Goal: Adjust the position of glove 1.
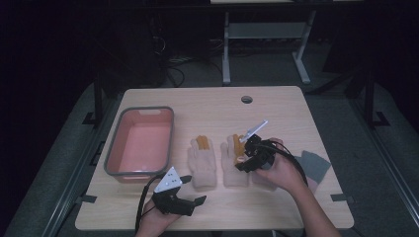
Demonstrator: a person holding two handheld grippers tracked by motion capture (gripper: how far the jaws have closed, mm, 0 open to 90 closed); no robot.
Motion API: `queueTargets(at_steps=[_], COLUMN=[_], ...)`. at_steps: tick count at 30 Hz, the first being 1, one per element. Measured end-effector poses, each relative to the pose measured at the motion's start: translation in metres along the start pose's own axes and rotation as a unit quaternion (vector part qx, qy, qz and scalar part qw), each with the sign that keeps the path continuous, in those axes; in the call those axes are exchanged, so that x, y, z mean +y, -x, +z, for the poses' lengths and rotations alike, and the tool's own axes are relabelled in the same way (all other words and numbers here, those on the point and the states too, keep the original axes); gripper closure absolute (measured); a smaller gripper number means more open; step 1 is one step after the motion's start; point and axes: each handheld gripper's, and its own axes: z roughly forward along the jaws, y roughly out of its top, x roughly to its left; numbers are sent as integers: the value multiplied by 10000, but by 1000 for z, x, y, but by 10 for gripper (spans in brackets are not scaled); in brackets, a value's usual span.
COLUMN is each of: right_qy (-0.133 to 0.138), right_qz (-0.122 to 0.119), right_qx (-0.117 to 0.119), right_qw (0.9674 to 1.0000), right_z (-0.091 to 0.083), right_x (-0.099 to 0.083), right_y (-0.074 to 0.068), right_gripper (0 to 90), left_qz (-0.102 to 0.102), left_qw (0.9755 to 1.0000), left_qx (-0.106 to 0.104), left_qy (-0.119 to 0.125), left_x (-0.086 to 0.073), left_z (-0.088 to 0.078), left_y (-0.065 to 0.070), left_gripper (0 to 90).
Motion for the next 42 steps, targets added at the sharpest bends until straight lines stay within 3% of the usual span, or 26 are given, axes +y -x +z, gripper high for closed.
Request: queueTargets(at_steps=[10,15,42], right_qy=[-292,-468,-791], right_qz=[-59,27,99], right_qx=[-91,-106,-146], right_qw=[9995,9988,9967], right_z=[20,30,46], right_x=[8,9,12], right_y=[6,11,18], right_gripper=[367,380,524], left_qz=[-27,-27,-63], left_qw=[10000,10000,10000], left_qx=[-16,-20,-32], left_qy=[19,26,19], left_x=[0,0,0], left_z=[-1,0,0], left_y=[-1,-1,-2], left_gripper=[160,160,160])
